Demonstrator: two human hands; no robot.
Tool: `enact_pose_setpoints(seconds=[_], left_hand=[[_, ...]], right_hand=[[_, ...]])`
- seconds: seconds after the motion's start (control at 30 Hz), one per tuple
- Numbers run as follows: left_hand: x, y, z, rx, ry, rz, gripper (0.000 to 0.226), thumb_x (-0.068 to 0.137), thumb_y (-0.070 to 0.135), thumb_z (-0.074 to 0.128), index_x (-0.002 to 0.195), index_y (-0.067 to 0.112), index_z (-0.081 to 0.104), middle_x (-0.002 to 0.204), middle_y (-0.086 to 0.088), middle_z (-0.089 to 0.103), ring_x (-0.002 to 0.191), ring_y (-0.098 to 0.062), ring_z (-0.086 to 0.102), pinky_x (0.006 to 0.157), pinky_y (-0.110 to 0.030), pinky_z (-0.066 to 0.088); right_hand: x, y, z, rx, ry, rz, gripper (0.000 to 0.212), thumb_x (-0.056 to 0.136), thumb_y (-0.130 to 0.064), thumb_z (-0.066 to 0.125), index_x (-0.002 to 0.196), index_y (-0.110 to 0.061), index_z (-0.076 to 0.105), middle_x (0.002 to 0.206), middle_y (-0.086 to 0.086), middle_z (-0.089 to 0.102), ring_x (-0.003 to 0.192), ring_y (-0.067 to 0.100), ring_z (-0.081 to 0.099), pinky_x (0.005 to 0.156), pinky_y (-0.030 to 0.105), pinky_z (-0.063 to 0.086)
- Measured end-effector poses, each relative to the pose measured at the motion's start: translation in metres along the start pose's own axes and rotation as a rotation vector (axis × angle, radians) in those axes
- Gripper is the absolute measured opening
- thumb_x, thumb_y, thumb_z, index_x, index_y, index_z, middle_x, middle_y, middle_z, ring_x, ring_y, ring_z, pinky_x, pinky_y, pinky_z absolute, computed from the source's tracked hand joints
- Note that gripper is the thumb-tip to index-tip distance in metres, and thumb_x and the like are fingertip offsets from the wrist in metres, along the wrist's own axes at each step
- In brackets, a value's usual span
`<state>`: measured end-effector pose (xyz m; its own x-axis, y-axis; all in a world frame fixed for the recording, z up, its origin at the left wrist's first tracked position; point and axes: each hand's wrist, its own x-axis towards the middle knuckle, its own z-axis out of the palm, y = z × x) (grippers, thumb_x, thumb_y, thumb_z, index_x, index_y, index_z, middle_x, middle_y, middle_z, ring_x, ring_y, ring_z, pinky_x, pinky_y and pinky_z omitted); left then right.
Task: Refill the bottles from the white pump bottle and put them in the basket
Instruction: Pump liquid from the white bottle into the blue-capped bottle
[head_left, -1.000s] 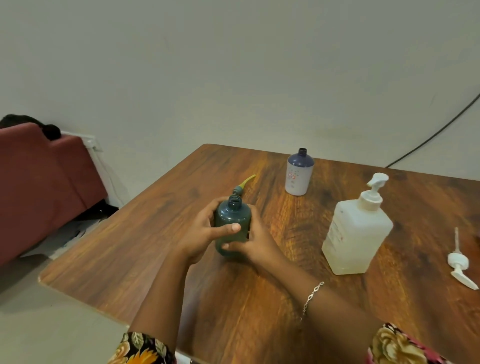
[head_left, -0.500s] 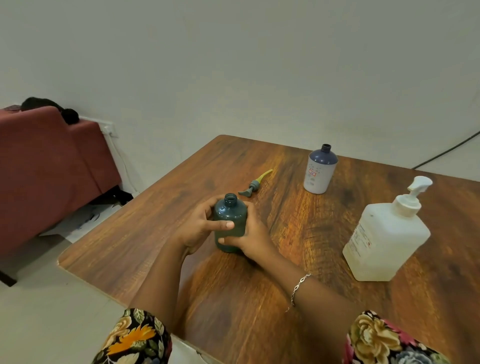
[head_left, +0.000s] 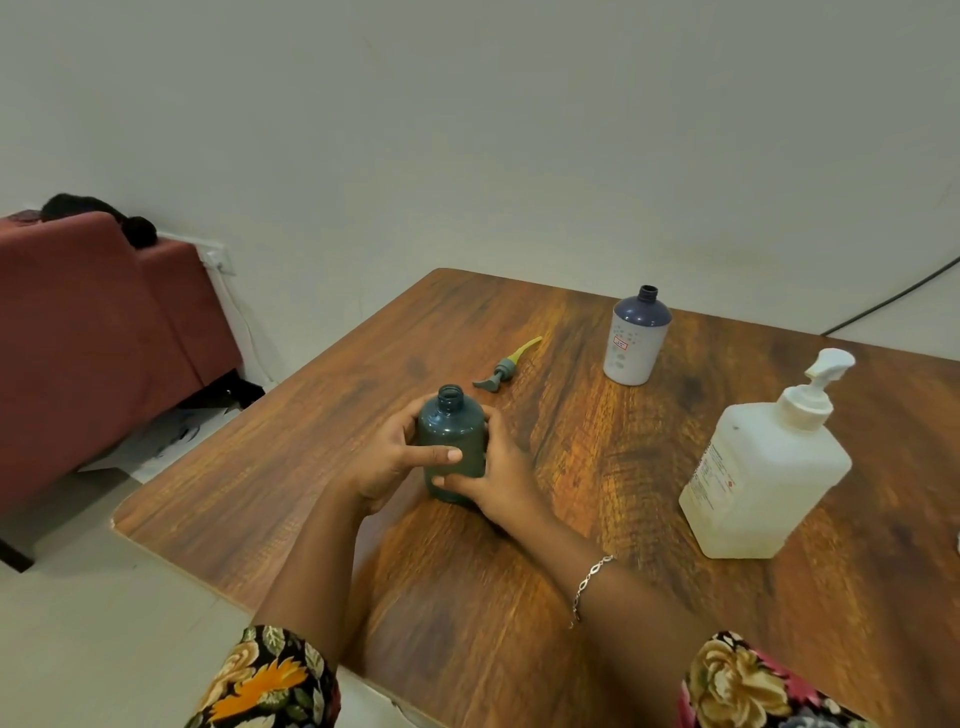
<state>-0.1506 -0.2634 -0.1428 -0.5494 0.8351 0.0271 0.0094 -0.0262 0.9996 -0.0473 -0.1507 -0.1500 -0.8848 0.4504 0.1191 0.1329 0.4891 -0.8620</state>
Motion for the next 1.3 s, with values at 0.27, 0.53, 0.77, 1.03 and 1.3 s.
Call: enact_pose_setpoints(seconds=[0.27,0.53,0.77,1.03,1.3], left_hand=[[-0.019,0.004,0.017,0.283,0.35,0.085,0.1,0.05,0.056,0.073,0.139,0.028,0.036,0.144,0.004,0.042,0.134,-0.013,0.037,0.109,-0.034,0.033],[-0.035,0.006,0.074,0.804,0.789,0.565,0.071,0.08,0.047,0.054,0.138,0.008,0.04,0.15,-0.007,0.033,0.146,-0.02,0.01,0.119,-0.03,-0.005],[-0.009,0.007,0.117,0.832,0.609,0.665,0.064,0.084,0.044,0.053,0.137,0.01,0.041,0.147,-0.003,0.035,0.145,-0.018,0.014,0.119,-0.03,0.002],[0.045,0.014,0.146,0.64,0.44,0.447,0.075,0.08,0.056,0.051,0.142,0.018,0.034,0.148,0.003,0.033,0.141,-0.008,0.016,0.117,-0.03,0.008],[0.112,0.026,0.155,0.603,0.271,0.165,0.074,0.089,0.046,0.055,0.148,0.018,0.021,0.155,-0.005,0.024,0.143,-0.026,0.021,0.113,-0.049,0.026]], right_hand=[[-0.017,0.013,-0.021,-0.057,0.018,-0.032,0.075,0.074,-0.03,0.076,0.135,-0.028,0.032,0.13,-0.002,0.048,0.121,0.011,0.045,0.096,0.027,0.042],[-0.033,0.02,-0.042,-0.076,0.076,-0.044,0.071,0.076,-0.029,0.075,0.135,-0.026,0.034,0.13,-0.002,0.046,0.12,0.009,0.045,0.096,0.026,0.041],[-0.041,0.032,-0.054,-0.078,0.223,0.009,0.059,0.08,-0.026,0.071,0.131,-0.025,0.04,0.13,-0.002,0.047,0.119,0.013,0.048,0.091,0.028,0.047],[-0.03,0.042,-0.075,-0.092,0.415,0.124,0.064,0.083,-0.021,0.068,0.137,-0.022,0.033,0.141,-0.002,0.04,0.125,0.015,0.044,0.089,0.025,0.044],[0.022,0.038,-0.095,-0.035,0.629,0.246,0.057,0.096,-0.026,0.046,0.146,-0.017,0.019,0.145,0.009,0.035,0.128,0.025,0.042,0.102,0.044,0.042]])
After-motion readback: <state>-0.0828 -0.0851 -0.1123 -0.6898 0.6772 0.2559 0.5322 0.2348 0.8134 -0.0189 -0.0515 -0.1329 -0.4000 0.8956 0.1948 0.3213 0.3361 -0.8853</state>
